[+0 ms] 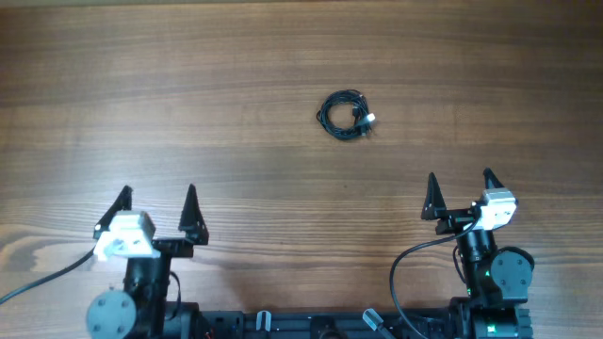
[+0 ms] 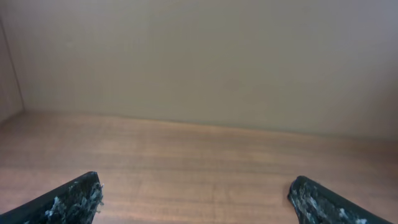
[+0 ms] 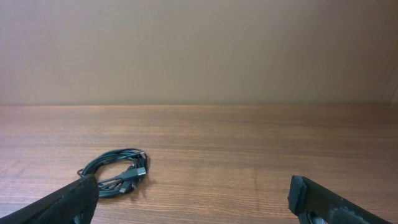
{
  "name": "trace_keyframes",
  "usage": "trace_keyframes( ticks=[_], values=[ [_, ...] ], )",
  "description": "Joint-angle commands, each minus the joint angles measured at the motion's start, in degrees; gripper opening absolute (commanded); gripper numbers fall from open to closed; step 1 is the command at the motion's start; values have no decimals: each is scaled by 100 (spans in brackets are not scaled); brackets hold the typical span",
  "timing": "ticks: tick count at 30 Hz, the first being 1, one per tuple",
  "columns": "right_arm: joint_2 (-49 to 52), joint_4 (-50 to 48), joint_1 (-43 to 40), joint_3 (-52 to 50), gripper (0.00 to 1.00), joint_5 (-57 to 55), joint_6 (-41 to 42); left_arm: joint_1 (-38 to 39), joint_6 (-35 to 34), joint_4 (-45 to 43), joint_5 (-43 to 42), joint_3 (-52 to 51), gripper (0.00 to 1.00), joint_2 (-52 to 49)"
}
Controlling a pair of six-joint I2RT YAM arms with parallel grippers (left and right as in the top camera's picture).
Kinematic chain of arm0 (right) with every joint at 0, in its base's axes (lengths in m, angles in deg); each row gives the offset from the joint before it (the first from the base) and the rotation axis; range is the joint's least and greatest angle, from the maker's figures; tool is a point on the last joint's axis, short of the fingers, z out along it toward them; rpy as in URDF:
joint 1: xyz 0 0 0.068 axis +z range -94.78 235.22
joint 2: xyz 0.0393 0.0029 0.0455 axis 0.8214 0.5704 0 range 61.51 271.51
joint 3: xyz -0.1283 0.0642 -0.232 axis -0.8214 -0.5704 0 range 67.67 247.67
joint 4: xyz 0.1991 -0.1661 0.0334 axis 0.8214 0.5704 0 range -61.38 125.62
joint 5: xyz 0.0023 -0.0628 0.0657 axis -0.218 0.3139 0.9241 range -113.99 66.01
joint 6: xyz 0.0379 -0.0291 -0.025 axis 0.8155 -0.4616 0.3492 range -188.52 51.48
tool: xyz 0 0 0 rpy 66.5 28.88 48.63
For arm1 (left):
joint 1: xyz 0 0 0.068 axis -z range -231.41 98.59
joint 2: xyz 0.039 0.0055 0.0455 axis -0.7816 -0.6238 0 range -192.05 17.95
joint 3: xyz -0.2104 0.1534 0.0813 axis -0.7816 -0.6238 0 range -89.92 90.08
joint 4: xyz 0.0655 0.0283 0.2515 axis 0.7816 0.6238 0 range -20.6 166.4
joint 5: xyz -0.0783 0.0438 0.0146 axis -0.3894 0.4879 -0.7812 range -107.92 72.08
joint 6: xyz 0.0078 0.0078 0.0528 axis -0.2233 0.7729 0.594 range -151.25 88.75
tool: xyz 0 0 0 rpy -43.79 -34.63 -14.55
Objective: Untangle cables
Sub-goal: 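Raise the left arm and move its gripper forward left of the cable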
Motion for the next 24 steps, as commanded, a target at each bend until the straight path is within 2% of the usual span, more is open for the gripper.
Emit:
trace_keyframes(
  ticks=[1, 9, 16, 24],
  values=[
    [-61, -13, 24, -11, 100, 9, 81, -37, -98, 317, -68, 695, 100, 42],
    [-61, -13, 24, -11, 100, 9, 81, -37, -72, 992, 55, 1867, 100, -55],
    [-61, -13, 24, -11, 100, 9, 81, -37, 81, 1655, 387, 3014, 100, -1027],
    [-61, -13, 24, -11, 100, 9, 81, -37, 627, 1720, 531, 3689, 100, -2203]
  ],
)
